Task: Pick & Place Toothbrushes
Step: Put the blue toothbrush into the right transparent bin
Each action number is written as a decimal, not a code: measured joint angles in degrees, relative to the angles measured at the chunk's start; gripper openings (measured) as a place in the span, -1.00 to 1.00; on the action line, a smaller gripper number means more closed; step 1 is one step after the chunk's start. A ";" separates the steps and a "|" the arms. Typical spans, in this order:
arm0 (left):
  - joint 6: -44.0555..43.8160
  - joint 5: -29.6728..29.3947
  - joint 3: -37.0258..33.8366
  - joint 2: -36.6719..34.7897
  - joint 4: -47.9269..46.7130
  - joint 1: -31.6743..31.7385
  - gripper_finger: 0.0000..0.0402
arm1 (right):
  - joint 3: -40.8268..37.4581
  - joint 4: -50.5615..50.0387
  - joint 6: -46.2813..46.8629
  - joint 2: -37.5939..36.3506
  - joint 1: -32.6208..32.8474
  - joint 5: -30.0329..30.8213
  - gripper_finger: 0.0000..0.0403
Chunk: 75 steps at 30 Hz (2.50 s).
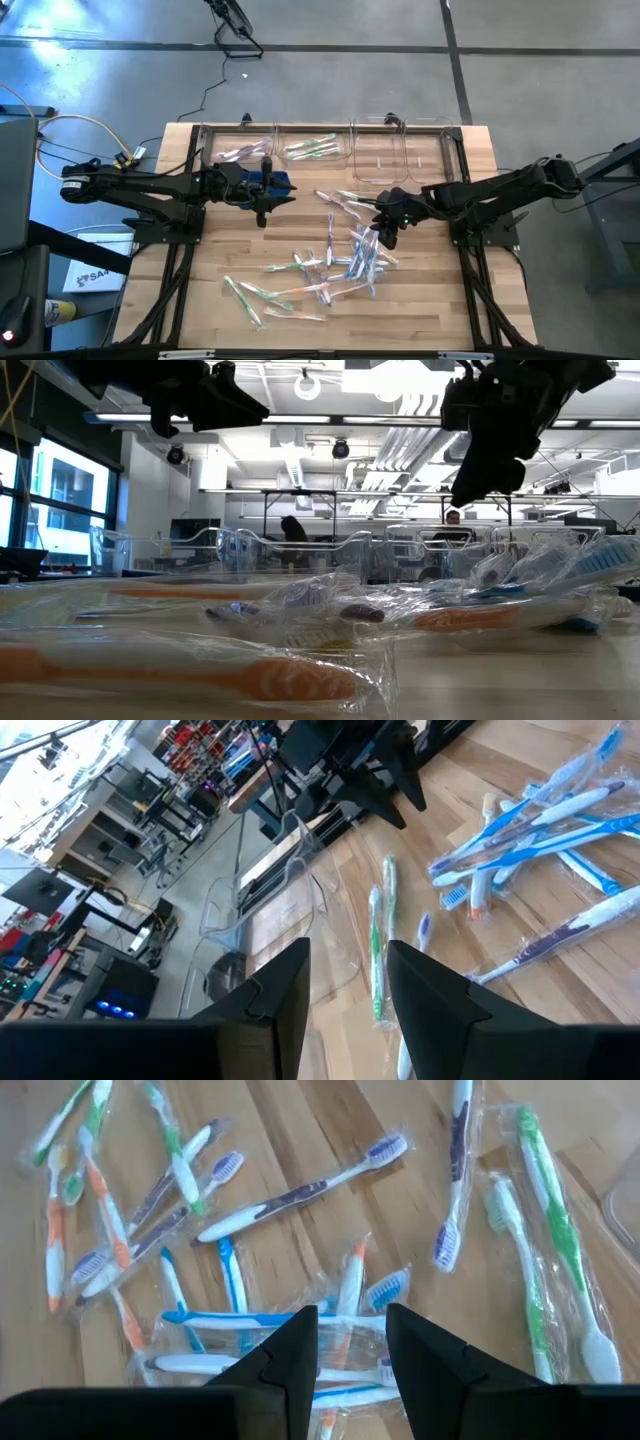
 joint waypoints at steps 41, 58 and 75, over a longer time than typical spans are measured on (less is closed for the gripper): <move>-2.78 0.25 0.00 -0.02 0.15 0.01 -0.34 | 0.00 3.91 28.64 0.00 4.73 -7.63 -0.43; -2.68 0.37 -0.01 -0.02 0.15 0.01 -0.34 | -0.01 3.87 60.11 0.00 16.56 4.96 -0.43; -2.54 0.38 -0.02 -0.02 0.17 0.00 -0.34 | 0.00 3.31 76.95 5.70 23.65 12.88 -0.43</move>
